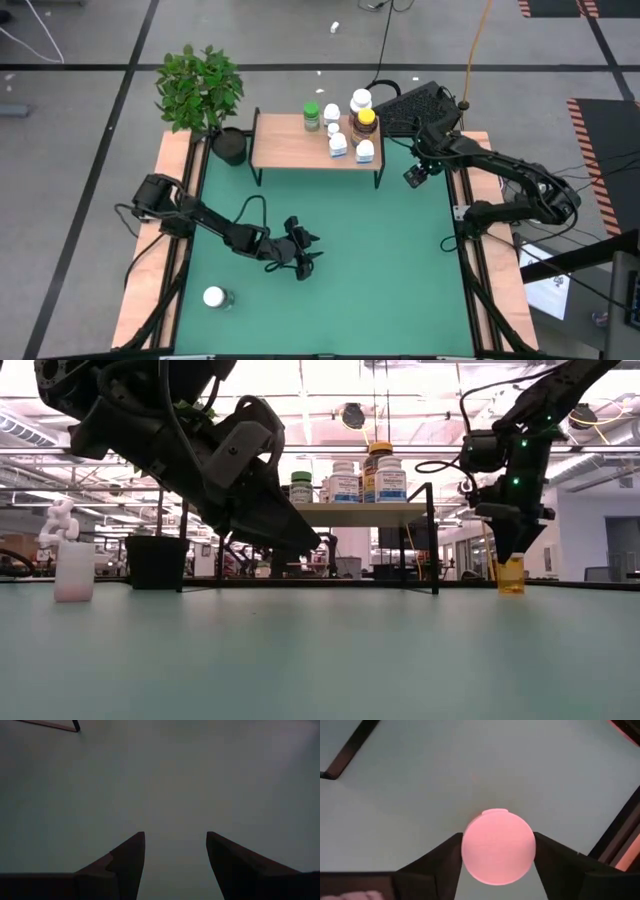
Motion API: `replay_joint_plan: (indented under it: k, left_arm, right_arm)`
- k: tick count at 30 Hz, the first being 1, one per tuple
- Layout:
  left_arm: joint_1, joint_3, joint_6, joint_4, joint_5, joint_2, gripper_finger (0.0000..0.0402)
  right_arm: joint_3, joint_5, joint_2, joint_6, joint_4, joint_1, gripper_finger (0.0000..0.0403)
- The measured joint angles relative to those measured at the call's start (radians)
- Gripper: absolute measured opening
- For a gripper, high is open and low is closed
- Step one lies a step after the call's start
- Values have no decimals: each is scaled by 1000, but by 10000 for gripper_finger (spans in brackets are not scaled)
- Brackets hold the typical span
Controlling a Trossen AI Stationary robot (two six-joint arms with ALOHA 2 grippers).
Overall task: Pick and place medicine bottles onto shelf by color
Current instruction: Put the orange pill bottle on the shelf
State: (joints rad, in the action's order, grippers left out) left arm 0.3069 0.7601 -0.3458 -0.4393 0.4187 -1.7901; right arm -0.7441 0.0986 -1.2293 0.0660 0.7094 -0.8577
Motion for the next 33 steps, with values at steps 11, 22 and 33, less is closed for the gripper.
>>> replay_joint_plan:
  k: [11, 22, 33]
  left_arm:
    - [-1, 0, 0, 2, 0, 0, 212]
    - [-1, 1, -32, -3, 0, 0, 212]
    - [-1, 1, -35, -6, 0, 0, 212]
  right_arm:
    - [-61, -52, 106, 5, 189, 55, 210]
    - [-315, -51, 248, 188, 478, 279, 205]
    - [-540, -44, 194, 373, 518, 600, 207]
